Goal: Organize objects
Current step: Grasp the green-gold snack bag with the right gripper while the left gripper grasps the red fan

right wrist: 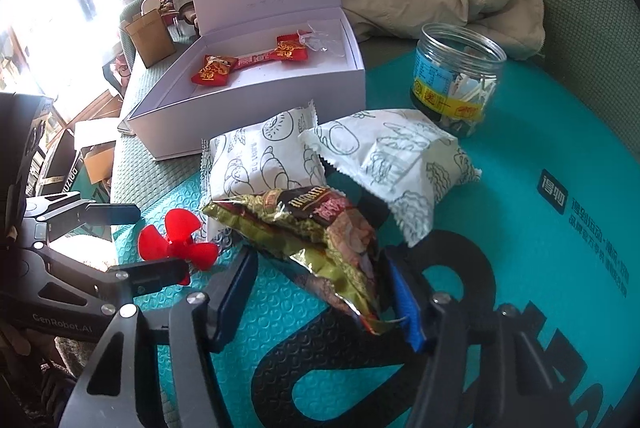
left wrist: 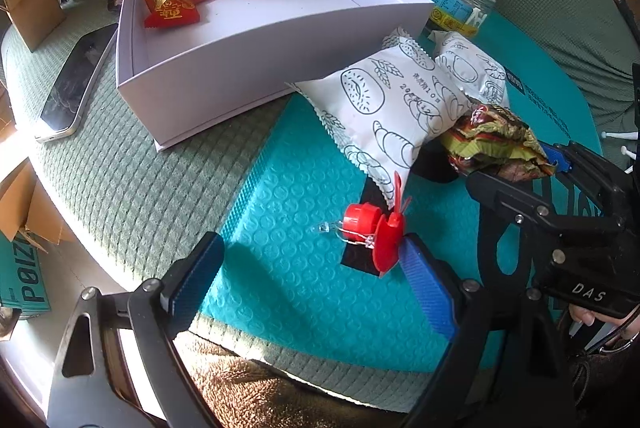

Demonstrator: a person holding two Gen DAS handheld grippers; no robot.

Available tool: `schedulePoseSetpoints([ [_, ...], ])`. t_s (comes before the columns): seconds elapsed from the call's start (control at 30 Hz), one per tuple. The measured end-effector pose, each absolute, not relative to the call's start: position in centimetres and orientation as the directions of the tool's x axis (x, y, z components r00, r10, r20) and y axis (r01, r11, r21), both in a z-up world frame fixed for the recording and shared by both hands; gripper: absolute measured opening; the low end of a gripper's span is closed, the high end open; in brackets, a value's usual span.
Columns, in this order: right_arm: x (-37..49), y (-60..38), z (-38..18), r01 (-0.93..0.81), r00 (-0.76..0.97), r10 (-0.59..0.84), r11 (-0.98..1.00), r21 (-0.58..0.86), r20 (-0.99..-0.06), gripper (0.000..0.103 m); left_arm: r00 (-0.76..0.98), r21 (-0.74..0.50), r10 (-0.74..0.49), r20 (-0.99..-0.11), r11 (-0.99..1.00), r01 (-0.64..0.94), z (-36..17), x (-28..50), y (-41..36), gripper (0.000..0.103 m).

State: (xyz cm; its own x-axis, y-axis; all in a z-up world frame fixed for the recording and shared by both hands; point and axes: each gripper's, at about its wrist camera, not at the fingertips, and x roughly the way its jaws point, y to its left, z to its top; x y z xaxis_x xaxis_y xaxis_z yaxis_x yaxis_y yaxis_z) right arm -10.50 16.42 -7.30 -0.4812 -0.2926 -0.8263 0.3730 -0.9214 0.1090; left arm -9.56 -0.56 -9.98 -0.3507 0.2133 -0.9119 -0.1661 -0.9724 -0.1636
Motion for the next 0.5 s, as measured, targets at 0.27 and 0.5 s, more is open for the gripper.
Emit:
schedulePoseSetpoints([
  [0.27,-10.0,17.1,-7.5,0.372,-0.466,-0.326,-0.916,0.152,-0.822,0.033,-0.375,-0.176,0.228,-0.898,-0.97,-0.168,-11.1,-9.5,-0.2,0.089],
  [0.5,-9.4,17.3,-7.4,0.371,-0.459,-0.329,-0.915,0.158,-0.826,0.031,-0.403,-0.184,0.238,-0.884,-0.968,-0.167,-11.0,-9.4,-0.3,0.082],
])
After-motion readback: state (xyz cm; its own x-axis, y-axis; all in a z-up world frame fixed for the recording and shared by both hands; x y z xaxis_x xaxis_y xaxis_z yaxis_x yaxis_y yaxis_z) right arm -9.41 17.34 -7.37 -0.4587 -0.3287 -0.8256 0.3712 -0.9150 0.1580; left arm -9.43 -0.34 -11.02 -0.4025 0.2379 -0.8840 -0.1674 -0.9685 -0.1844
